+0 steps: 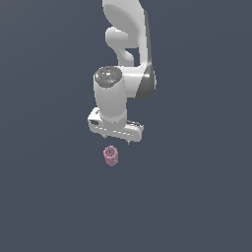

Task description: Pick up the object and move it to a goal position.

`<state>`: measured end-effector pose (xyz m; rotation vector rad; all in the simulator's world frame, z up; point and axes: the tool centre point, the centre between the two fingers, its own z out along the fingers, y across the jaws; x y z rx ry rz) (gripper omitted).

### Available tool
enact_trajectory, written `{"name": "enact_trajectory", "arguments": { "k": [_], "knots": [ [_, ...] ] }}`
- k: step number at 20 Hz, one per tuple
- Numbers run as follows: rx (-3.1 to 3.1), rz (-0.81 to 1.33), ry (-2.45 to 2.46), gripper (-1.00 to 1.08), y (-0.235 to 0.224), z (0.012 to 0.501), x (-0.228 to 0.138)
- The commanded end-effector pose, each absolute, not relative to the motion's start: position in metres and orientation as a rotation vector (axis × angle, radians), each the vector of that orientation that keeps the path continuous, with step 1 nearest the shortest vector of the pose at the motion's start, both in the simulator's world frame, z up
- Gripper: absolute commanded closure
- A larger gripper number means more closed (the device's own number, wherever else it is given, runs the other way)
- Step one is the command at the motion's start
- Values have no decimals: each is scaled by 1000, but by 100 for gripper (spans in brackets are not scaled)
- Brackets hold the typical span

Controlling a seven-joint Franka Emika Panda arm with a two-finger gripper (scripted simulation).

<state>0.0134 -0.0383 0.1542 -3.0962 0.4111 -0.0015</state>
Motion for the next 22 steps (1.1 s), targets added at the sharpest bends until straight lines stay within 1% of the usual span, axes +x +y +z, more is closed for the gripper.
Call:
{"name": "enact_trajectory", "arguments": {
  "k": [1, 13, 22],
  "knots": [
    [-3083, 0, 509, -92, -41, 150, 16],
    [-2961, 3, 1027, -92, -59, 130, 32],
    [-2879, 1, 1253, -92, -67, 120, 39]
  ]
}}
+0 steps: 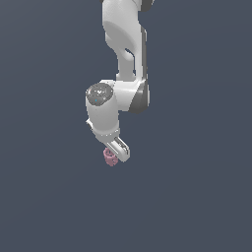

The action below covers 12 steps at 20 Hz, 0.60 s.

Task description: Pick up the object and move it to a goal position.

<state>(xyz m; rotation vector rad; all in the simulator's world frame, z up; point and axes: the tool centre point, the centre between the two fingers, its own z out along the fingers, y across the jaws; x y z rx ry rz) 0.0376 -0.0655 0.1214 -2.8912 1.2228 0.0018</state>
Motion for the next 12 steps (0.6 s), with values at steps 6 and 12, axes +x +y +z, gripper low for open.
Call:
{"name": "enact_trajectory", "arguments": {
  "k": [6, 12],
  "knots": [
    [-2858, 0, 1304, -92, -68, 118, 40],
    [-2860, 0, 1300, -92, -68, 111, 40]
  ]
}}
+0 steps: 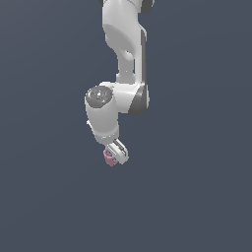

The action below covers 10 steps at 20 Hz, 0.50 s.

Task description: Pick up the object and move it to a goal position.

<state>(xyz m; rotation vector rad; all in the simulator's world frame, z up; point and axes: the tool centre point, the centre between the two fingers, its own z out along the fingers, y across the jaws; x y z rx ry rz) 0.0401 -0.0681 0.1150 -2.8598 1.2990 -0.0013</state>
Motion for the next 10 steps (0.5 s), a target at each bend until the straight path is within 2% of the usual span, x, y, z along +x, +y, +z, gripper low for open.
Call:
{"name": "enact_trajectory", "arguments": {
  "k": [1, 10],
  "knots": [
    [-2860, 0, 1300, -92, -68, 107, 40],
    [-2857, 0, 1306, -92, -69, 69, 39]
  ]
}}
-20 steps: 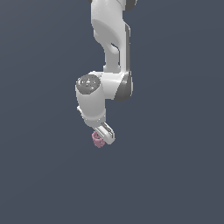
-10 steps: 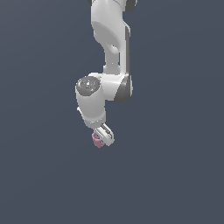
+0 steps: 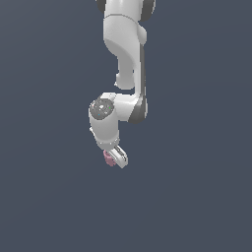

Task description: Pick up the object and move it to a goal position.

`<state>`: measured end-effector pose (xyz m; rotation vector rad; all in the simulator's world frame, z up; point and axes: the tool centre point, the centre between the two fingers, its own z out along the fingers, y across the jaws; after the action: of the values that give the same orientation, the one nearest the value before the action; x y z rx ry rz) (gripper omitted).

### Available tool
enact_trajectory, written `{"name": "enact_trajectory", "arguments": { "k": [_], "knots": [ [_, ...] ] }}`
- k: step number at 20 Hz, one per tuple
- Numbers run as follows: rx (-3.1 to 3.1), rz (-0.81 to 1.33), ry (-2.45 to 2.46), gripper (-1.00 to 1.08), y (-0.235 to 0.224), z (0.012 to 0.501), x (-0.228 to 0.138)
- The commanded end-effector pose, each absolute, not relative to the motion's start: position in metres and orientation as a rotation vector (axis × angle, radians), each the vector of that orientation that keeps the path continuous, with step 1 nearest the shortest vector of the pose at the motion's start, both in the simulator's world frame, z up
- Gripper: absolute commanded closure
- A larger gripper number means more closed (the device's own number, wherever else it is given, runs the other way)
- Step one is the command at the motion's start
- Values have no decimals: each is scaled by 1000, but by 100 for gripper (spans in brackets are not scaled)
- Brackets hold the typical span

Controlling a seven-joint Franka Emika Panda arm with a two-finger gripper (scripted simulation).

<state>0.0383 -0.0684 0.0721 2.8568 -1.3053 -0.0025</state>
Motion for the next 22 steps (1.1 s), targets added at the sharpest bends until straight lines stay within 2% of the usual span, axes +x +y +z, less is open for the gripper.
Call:
{"name": "enact_trajectory", "arguments": {
  "k": [1, 3, 4, 16, 22],
  "knots": [
    [2857, 0, -1306, -92, -69, 68, 39],
    [2857, 0, -1306, -92, -69, 68, 40],
    [2857, 0, -1306, 108, -69, 68, 40],
    [2857, 0, -1306, 108, -69, 69, 40],
    [2857, 0, -1306, 108, -74, 90, 43]
  ]
}}
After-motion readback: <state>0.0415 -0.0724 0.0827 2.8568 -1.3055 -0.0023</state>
